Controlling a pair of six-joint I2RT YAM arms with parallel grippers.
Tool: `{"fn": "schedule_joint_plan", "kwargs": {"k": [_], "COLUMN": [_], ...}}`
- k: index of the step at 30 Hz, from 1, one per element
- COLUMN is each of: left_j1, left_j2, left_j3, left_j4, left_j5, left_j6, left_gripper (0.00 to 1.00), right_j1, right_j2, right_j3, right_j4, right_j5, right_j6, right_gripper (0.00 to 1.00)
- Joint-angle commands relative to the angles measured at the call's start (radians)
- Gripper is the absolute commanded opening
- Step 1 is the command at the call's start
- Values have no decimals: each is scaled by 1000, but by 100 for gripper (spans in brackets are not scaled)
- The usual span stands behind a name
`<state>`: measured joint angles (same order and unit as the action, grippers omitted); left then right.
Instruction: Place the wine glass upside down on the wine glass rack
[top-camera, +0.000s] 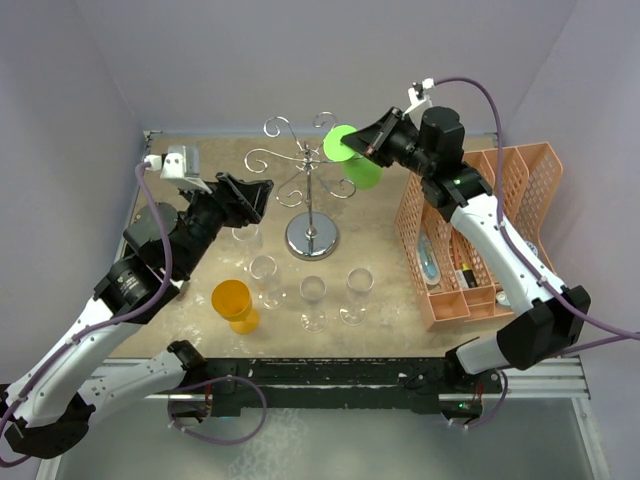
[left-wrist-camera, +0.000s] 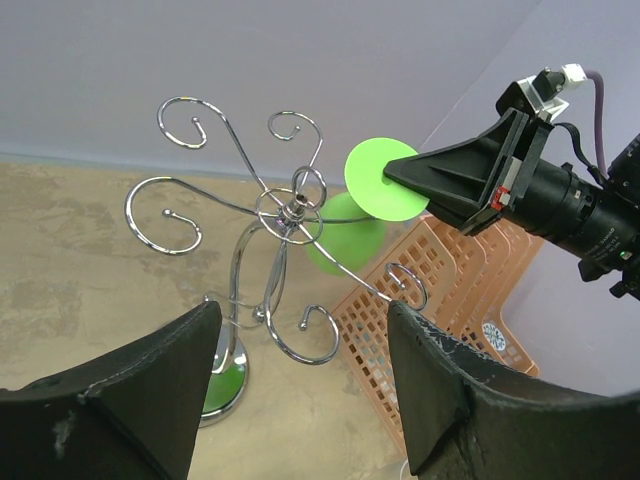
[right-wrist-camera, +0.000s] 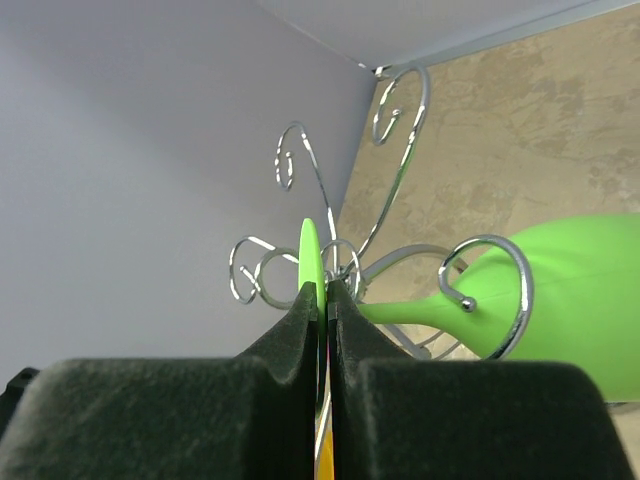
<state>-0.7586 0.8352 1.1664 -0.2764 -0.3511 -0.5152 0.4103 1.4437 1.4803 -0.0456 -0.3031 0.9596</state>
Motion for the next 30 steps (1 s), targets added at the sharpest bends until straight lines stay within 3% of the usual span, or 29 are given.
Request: {"fn": "schedule_joint_plan", "kwargs": {"k": [1, 10, 30], "left_j1": [4, 3, 3], "left_j2": [-14, -15, -27], "left_j3": [-2, -5, -9], "left_j4": [42, 43, 38], "left_j5": [-17, -25, -46], "left_j6": [-12, -12, -17], "left_gripper": [65, 65, 65], "right_j1": [2, 2, 3], "right_j2": [-51, -79, -39], "right_j3": [-2, -7, 19], "right_j4": [15, -9, 41], "right_j5": [86, 213, 249], "right_j6": [6, -5, -63], "right_gripper": [0, 0, 0]}}
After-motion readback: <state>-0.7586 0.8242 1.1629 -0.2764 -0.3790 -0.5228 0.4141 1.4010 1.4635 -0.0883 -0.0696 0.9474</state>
